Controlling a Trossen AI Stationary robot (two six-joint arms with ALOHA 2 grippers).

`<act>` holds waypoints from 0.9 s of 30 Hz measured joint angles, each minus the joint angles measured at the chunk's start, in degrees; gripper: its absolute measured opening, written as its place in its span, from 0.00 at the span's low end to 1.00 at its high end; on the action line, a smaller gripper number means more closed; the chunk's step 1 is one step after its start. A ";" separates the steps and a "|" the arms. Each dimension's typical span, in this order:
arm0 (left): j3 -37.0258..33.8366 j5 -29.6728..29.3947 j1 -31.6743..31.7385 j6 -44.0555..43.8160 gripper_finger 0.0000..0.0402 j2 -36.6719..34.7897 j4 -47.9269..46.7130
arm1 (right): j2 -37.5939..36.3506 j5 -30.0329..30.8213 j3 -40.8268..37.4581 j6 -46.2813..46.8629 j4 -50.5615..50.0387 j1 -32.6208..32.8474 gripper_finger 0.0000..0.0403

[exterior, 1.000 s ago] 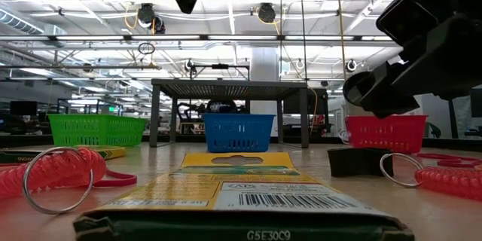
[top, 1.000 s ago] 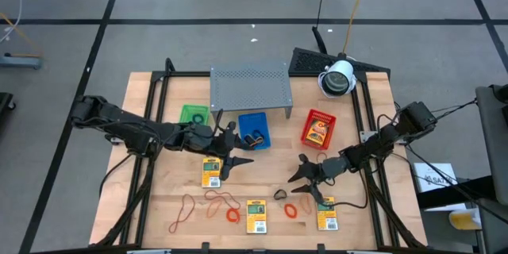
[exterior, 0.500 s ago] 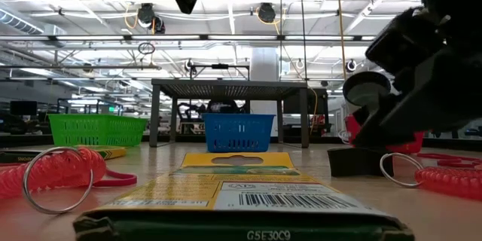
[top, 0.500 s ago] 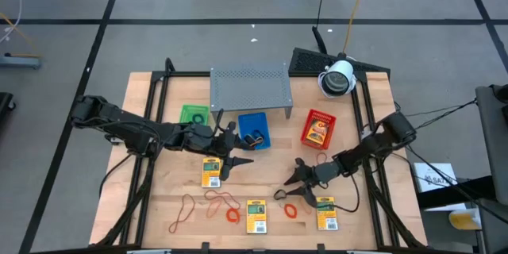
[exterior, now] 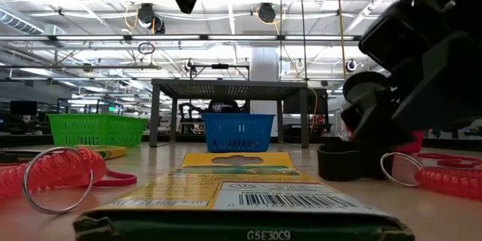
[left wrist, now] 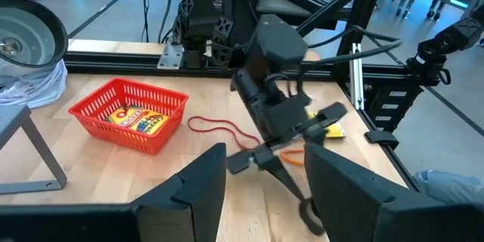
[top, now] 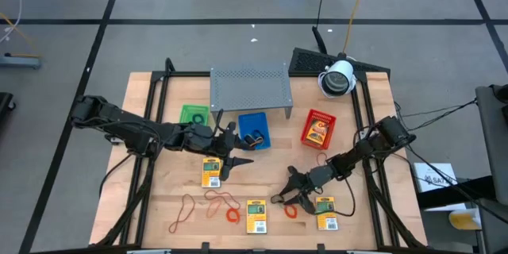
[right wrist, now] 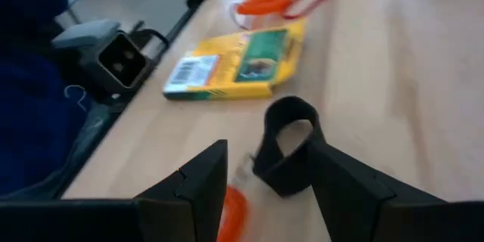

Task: Pick & Place Office Desk Supplies
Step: Put the black rubber band into the blue bin

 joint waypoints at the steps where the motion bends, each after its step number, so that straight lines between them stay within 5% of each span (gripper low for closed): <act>1: 0.00 0.00 0.00 -0.01 0.46 0.00 0.00 | 0.41 -0.37 0.90 -0.51 -0.94 0.00 0.42; 18: 0.00 0.00 0.00 -1.68 0.46 0.00 -0.03 | 4.46 3.85 7.19 -0.98 -9.43 -1.03 0.41; 27: 0.00 0.01 -0.95 -1.66 0.46 0.00 -0.07 | 4.35 6.15 7.19 0.56 -13.32 -1.33 0.20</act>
